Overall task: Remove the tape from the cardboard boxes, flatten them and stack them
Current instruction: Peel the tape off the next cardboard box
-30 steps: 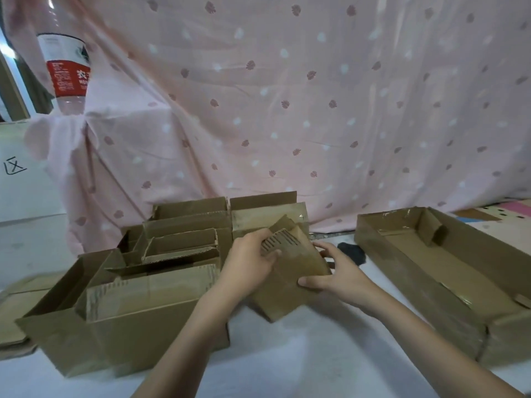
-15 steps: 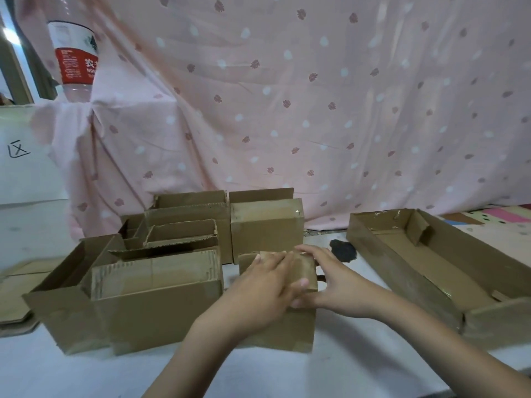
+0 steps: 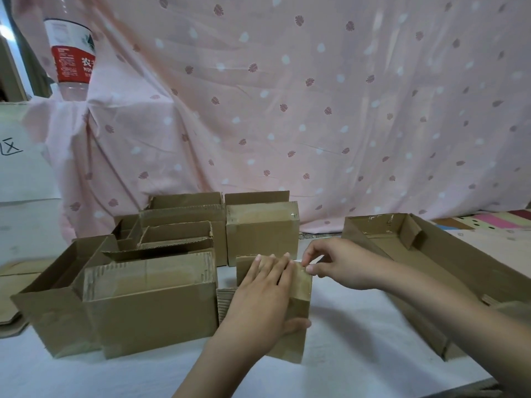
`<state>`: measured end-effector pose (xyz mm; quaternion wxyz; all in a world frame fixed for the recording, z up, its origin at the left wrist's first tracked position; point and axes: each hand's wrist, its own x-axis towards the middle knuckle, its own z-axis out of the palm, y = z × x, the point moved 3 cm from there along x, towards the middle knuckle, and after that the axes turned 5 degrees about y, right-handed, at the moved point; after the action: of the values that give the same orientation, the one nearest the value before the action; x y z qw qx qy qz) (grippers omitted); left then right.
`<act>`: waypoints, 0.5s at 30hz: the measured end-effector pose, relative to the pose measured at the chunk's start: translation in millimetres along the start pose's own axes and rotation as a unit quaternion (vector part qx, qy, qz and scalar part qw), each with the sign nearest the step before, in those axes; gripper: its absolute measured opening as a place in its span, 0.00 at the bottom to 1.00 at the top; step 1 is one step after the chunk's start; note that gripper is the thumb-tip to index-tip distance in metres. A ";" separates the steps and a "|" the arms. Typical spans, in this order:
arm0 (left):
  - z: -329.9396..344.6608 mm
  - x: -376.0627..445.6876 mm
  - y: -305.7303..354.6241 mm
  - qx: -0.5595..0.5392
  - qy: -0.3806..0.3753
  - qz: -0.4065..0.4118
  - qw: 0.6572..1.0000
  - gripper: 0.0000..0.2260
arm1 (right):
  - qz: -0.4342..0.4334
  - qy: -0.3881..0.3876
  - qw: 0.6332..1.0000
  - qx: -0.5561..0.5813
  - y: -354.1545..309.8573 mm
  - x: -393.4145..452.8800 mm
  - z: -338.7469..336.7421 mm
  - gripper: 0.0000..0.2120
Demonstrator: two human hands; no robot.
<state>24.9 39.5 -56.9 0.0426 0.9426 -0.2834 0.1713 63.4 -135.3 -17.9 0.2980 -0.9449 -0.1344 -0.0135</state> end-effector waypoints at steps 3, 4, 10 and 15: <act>1.6 -4.1 -1.0 -0.001 -0.004 -0.005 1.000 0.44 | -0.006 -0.020 1.000 -0.020 -3.2 4.8 -3.3 0.02; 1.7 -4.9 -1.2 -0.003 -0.005 -0.007 1.000 0.44 | -0.004 -0.031 0.999 -0.021 -2.9 5.9 -3.0 0.01; 1.5 -0.6 2.9 0.005 -0.005 -0.015 1.000 0.45 | -0.006 -0.088 0.996 0.020 -1.3 15.2 -8.5 0.03; 7.3 0.1 4.9 0.016 0.022 -0.013 1.000 0.46 | -0.010 -0.075 0.997 0.000 7.0 18.1 -10.9 0.03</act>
<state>24.5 34.0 -63.8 0.0360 0.9426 -0.2678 0.1960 83.2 -142.6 -11.0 0.2873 -0.9419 -0.1656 0.0543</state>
